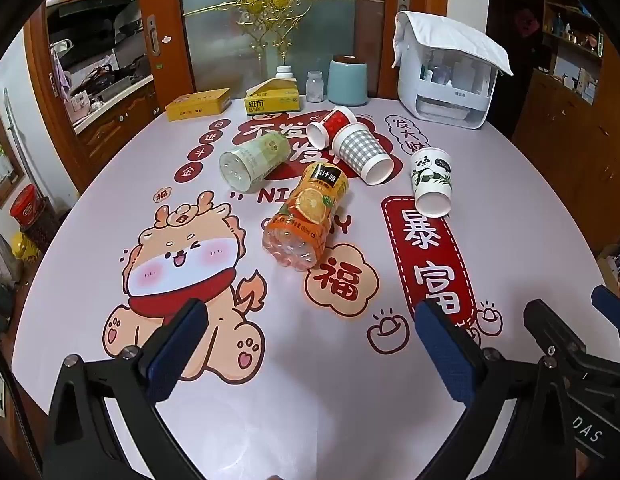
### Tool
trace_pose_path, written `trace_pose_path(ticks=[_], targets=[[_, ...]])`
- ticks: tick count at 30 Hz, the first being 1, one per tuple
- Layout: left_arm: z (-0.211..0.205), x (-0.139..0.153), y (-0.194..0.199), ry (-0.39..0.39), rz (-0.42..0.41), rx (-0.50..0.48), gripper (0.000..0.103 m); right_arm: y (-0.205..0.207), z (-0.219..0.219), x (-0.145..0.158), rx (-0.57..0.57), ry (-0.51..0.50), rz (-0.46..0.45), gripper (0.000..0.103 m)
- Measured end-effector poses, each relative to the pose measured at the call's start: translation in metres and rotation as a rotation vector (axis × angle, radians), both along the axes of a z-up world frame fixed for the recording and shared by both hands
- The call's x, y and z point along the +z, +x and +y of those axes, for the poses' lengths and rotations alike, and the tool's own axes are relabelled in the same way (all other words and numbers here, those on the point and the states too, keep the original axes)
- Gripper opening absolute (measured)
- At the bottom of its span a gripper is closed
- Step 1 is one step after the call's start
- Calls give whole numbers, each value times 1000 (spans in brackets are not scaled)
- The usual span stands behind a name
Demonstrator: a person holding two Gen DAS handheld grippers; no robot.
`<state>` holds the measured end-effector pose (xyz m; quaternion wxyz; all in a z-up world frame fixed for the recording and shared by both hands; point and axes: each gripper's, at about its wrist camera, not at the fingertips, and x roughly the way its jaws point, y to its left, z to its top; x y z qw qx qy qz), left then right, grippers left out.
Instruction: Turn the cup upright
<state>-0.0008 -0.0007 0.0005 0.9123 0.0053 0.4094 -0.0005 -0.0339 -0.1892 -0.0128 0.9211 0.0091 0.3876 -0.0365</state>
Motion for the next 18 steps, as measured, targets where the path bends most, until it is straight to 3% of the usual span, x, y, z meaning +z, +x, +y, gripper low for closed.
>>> trace_pose_path(ticks=[18], targets=[[2, 1, 1, -10, 20, -1, 101, -3, 1, -1, 1, -10, 4, 101]])
